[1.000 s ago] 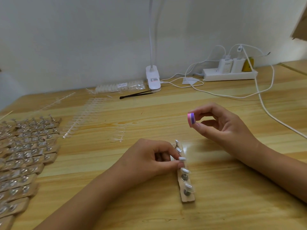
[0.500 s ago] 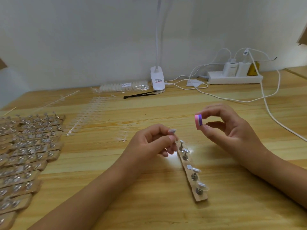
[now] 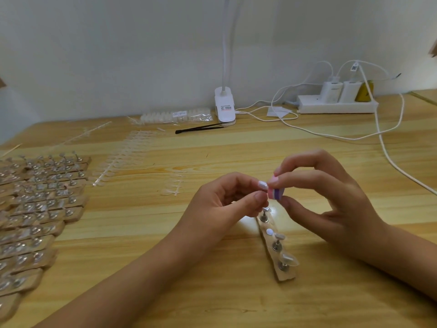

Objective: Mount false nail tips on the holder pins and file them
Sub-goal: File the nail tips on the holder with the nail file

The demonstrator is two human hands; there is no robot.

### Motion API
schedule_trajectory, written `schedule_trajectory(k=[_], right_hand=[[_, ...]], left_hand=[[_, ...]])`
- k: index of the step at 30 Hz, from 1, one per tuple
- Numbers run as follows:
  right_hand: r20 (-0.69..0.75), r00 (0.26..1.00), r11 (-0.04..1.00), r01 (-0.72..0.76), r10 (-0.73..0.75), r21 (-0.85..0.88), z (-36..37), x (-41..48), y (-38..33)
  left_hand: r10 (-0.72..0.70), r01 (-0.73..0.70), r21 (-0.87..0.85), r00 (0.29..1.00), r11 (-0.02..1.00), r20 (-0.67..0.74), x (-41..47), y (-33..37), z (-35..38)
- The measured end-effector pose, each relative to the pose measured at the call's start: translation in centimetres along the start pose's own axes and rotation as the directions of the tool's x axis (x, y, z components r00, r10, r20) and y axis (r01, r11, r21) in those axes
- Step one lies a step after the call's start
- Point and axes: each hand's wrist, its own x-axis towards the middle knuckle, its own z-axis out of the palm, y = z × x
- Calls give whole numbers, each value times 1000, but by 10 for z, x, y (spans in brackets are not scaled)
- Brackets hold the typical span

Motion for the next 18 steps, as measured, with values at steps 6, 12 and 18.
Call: schedule_trajectory(k=[6,12,18], right_hand=[[48,998,999,45,-47,28,5,-3,-6],[-13,999,999,-46,46,-24,-1,2,1],[5,1000,1000,-16,16,12,3,0,-1]], left_hand=[[46,-45,40,999,998,-20,1,1,-1],[64,-62,67,997,996,-39,1,0,2],[85,-83,70,996,994,-18,-2,0,3]])
